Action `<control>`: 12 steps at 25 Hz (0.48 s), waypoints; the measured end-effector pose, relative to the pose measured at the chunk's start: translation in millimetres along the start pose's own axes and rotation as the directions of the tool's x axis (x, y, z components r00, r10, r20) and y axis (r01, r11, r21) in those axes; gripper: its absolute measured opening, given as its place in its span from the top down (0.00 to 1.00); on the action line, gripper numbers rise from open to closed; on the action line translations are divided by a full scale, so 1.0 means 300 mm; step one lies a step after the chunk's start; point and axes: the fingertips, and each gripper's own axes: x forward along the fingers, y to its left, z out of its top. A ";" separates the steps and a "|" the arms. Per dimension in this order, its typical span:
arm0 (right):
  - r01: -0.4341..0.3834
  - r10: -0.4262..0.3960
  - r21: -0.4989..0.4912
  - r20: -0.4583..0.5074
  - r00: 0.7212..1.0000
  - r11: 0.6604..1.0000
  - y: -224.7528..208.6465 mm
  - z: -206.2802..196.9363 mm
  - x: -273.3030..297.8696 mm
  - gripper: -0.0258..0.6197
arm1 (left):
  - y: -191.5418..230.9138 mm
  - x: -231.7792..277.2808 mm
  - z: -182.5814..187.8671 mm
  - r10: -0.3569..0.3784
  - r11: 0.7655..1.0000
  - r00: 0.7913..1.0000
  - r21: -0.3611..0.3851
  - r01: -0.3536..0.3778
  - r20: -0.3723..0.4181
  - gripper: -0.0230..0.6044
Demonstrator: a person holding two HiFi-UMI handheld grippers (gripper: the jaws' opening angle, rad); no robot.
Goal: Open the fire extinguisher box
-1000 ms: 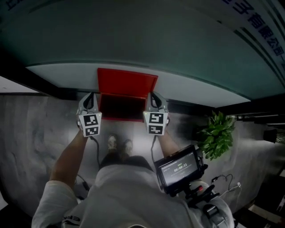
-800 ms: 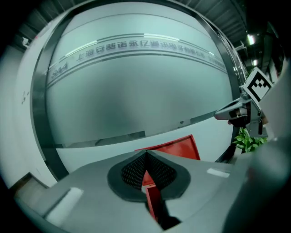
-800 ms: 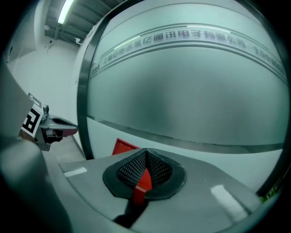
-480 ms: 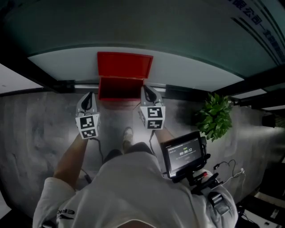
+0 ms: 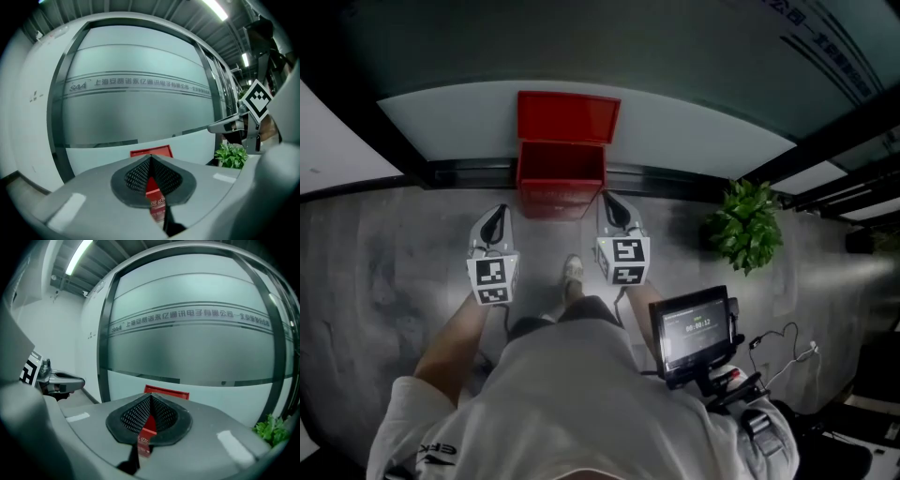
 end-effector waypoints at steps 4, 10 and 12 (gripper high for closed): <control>0.008 -0.008 0.000 -0.010 1.000 1.000 0.078 -0.022 -0.178 0.94 | -0.032 -0.169 0.011 -0.024 1.000 1.000 -0.004 0.024 0.012 0.96; -0.016 0.016 0.006 -0.017 1.000 1.000 0.129 -0.049 -0.222 0.94 | -0.046 -0.194 -0.029 -0.045 0.998 0.999 -0.043 0.045 0.006 0.96; -0.025 0.026 0.013 -0.010 1.000 1.000 0.127 -0.045 -0.282 0.94 | -0.090 -0.241 -0.010 -0.049 0.998 0.999 -0.041 0.050 0.008 0.96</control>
